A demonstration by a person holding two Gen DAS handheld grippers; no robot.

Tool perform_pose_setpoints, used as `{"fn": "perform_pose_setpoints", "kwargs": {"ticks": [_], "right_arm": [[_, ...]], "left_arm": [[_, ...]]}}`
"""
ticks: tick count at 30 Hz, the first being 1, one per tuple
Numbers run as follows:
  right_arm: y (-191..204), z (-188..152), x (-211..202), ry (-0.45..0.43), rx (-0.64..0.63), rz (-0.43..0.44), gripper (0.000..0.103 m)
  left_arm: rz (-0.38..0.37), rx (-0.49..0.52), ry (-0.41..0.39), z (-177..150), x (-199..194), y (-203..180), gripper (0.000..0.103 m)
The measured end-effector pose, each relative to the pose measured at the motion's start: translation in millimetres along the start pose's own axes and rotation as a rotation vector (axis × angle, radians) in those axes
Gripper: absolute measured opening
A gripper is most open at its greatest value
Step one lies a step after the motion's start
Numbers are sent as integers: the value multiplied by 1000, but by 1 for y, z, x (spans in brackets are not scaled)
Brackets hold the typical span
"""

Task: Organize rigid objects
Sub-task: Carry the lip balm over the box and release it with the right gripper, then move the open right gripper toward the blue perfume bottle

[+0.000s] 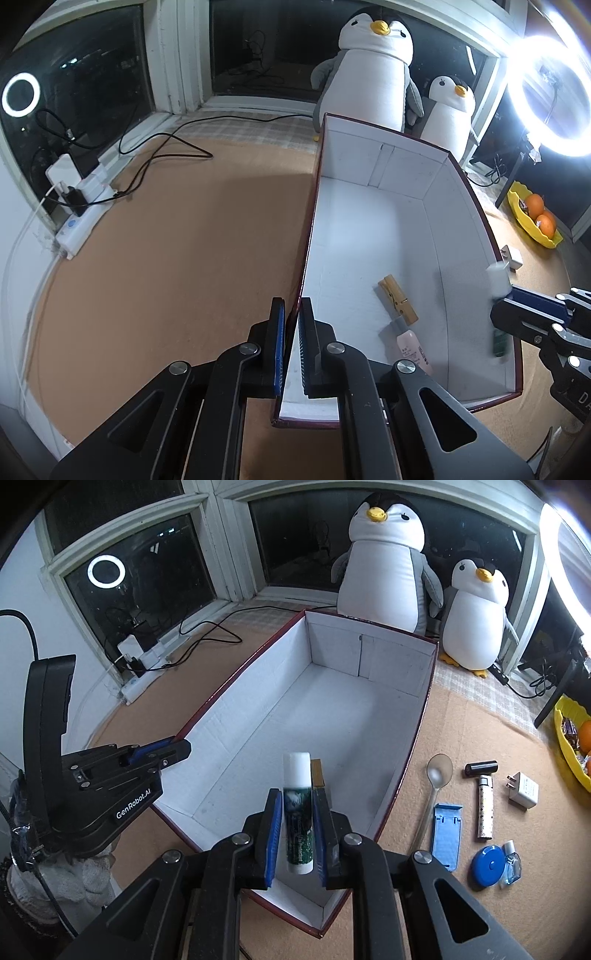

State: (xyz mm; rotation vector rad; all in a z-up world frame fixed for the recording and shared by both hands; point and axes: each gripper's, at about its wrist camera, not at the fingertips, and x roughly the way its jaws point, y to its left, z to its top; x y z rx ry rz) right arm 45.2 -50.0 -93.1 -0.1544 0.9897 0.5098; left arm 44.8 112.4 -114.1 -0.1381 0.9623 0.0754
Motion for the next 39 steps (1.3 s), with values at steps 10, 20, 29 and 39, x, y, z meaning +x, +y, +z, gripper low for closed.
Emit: {"fn": "perform_pose_setpoints", "kwargs": {"ticks": [10, 20, 29, 39], "right_arm": [[-25, -2, -17, -44, 63, 3, 35], [-101, -32, -47, -71, 205, -83, 36], [-195, -81, -47, 9, 349, -233, 36], [-234, -102, -15, 95, 373, -258, 36]], "left_arm": [[6, 3, 6, 2, 1, -2, 6], [23, 19, 18, 4, 3, -4, 6], [54, 41, 35, 5, 5, -8, 6], [89, 55, 49, 6, 7, -13, 6]]}}
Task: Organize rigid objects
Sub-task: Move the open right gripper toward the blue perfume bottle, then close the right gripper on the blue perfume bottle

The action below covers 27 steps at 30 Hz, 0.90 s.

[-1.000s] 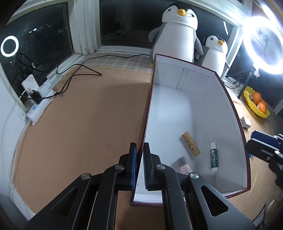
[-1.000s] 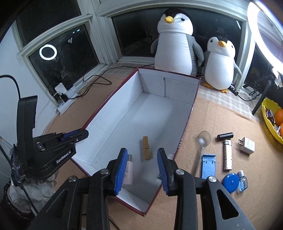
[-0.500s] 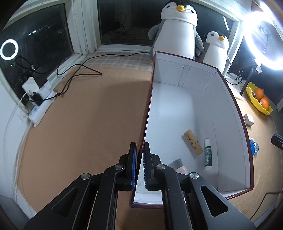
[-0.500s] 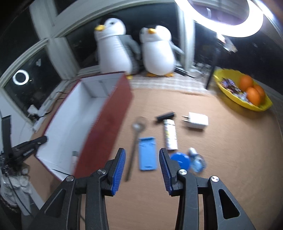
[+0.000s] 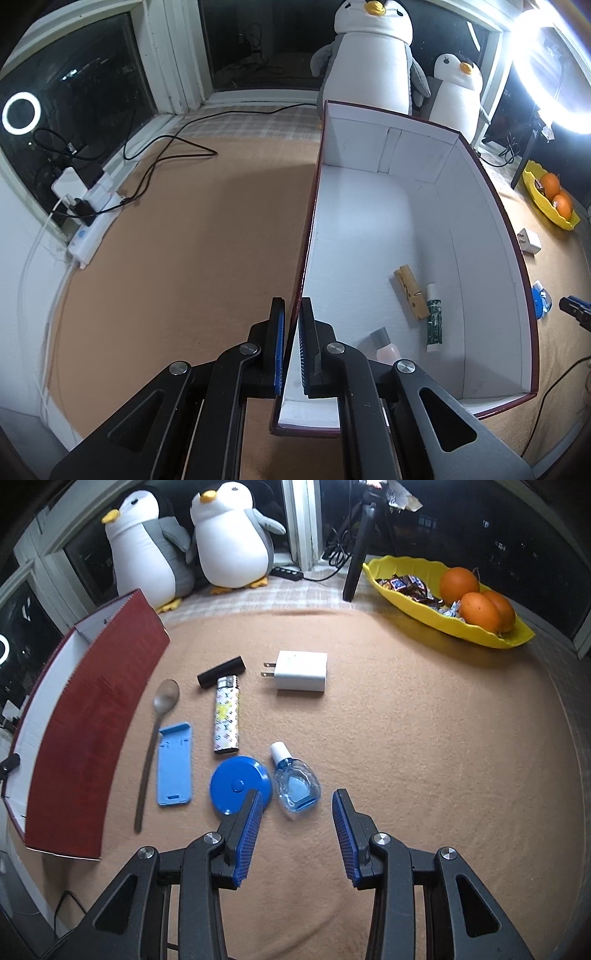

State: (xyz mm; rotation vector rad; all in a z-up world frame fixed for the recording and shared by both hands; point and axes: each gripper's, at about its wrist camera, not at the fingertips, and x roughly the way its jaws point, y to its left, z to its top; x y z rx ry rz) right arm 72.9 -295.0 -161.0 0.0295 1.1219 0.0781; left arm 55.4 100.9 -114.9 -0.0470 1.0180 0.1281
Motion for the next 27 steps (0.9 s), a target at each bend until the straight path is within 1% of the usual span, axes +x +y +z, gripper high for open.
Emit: {"fn": "perform_pose_setpoints", "kwargs": {"ticks": [10, 16, 20, 22, 27], "right_arm": [[5, 6, 31, 64, -66, -14, 35], [2, 11, 40, 82, -80, -17, 33], [2, 10, 47, 103, -89, -13, 29], [2, 9, 50, 104, -88, -18, 24], [1, 11, 51, 98, -88, -17, 23]], "left_arm": [[20, -11, 6, 1, 0, -1, 7], [20, -20, 6, 1, 1, -1, 7], [20, -18, 6, 1, 1, -1, 7], [20, -17, 6, 1, 1, 0, 7], [18, -18, 5, 1, 1, 0, 7]]}}
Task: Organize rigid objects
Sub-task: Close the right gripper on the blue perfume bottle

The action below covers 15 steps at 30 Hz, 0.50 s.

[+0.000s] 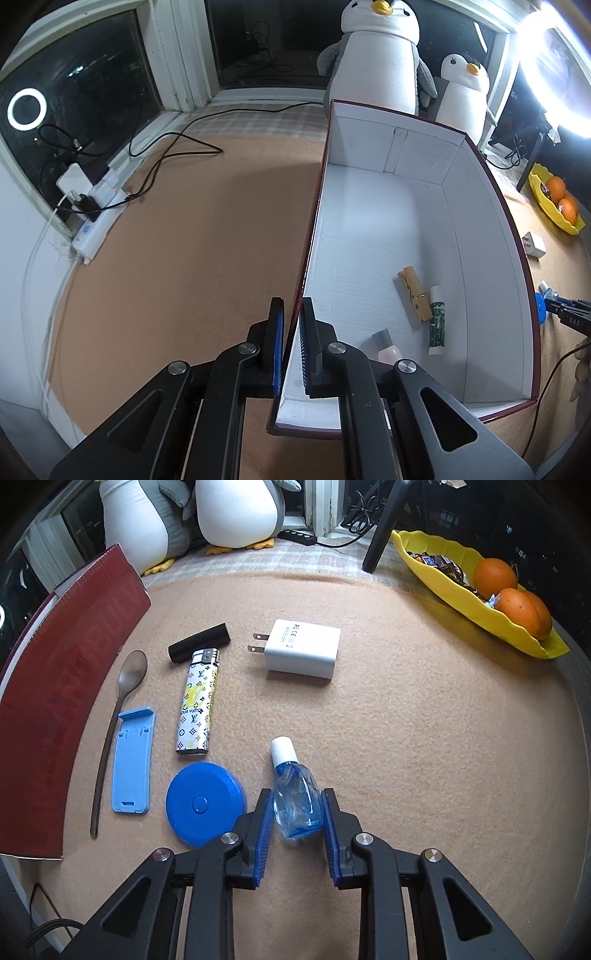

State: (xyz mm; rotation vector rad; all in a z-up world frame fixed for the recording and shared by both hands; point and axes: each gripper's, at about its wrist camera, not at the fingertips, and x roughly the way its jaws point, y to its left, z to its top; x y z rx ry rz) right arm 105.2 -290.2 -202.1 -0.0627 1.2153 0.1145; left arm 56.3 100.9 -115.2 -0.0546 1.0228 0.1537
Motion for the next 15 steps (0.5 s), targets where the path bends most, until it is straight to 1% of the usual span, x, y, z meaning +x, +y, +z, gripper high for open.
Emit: {"fn": "perform_pose_setpoints", "kwargs": {"ticks": [6, 10, 15], "right_arm": [[-1, -2, -8, -19, 25, -14, 22], [2, -3, -29, -62, 29, -12, 22], [22, 4, -67, -140, -3, 13, 22]], "left_arm": [[-5, -8, -5, 0, -1, -1, 7], [-16, -16, -9, -1, 0, 1, 7], [-33, -24, -15, -2, 0, 4, 7]]}}
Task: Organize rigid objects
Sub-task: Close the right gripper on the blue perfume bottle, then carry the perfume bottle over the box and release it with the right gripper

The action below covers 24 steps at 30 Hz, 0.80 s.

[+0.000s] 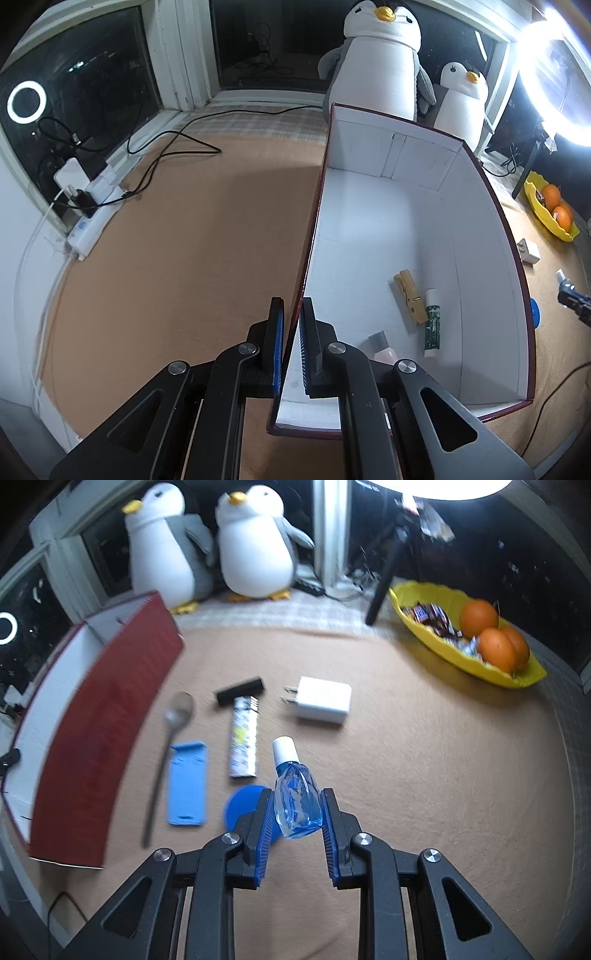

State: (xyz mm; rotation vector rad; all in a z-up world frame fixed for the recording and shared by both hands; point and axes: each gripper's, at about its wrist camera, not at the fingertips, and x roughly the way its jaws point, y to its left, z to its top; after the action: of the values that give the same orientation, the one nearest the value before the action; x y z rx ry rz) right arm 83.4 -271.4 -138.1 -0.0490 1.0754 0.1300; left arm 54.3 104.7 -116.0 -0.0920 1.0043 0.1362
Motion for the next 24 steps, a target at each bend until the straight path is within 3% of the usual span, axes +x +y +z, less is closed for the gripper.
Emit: {"fn": "perform_pose_setpoints", "kwargs": {"ticks": [12, 24], "right_arm": [[113, 23, -76, -161, -156, 160, 22], [206, 25, -74, -149, -277, 260, 22]], "left_arm": [[-44, -13, -12, -3, 0, 6, 7], [-74, -23, -16, -6, 0, 11, 7]]}}
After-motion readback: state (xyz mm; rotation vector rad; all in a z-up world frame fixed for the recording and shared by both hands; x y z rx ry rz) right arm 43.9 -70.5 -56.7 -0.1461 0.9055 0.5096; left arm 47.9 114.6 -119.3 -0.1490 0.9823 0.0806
